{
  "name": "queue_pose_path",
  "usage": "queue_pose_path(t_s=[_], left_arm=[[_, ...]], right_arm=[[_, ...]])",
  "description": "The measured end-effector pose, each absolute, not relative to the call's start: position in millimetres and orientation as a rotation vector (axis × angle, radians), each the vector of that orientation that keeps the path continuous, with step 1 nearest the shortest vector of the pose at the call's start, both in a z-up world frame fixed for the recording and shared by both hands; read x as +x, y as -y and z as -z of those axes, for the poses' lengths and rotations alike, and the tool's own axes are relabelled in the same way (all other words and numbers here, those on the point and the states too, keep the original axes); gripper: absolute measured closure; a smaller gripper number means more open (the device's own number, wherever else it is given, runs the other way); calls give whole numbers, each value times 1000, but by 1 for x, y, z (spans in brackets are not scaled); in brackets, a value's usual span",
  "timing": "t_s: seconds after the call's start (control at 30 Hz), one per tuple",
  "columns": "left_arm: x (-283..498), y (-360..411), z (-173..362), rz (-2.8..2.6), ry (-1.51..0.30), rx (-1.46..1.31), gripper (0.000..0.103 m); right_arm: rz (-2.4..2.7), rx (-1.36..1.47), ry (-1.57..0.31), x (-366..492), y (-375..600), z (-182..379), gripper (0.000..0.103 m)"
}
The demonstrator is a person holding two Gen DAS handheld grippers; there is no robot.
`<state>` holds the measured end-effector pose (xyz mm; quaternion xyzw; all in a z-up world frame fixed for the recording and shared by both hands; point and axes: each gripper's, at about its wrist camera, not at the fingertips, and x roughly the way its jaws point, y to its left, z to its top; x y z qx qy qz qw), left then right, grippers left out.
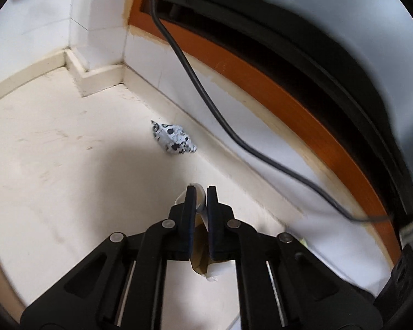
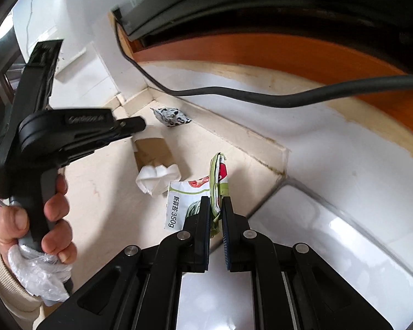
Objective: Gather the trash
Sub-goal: 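Carry the paper cup and snack packet down over the trash bin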
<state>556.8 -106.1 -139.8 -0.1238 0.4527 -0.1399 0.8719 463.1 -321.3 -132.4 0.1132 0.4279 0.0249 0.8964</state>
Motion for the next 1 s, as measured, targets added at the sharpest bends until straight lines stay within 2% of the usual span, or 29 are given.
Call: queue_pose_path(t_s=[0.3, 0.6, 0.8, 1.0], left_arm=[[441, 50, 74, 305, -941, -210, 98], [282, 3, 25, 338, -946, -157, 98], [178, -15, 29, 365, -972, -125, 98], [86, -31, 83, 379, -1017, -89, 98]], right_arm=[[-101, 225, -892, 388, 279, 94, 95], [-216, 189, -911, 278, 207, 63, 95], [-271, 108, -937, 193, 158, 62, 95], [-294, -9, -957, 106, 119, 96, 95]])
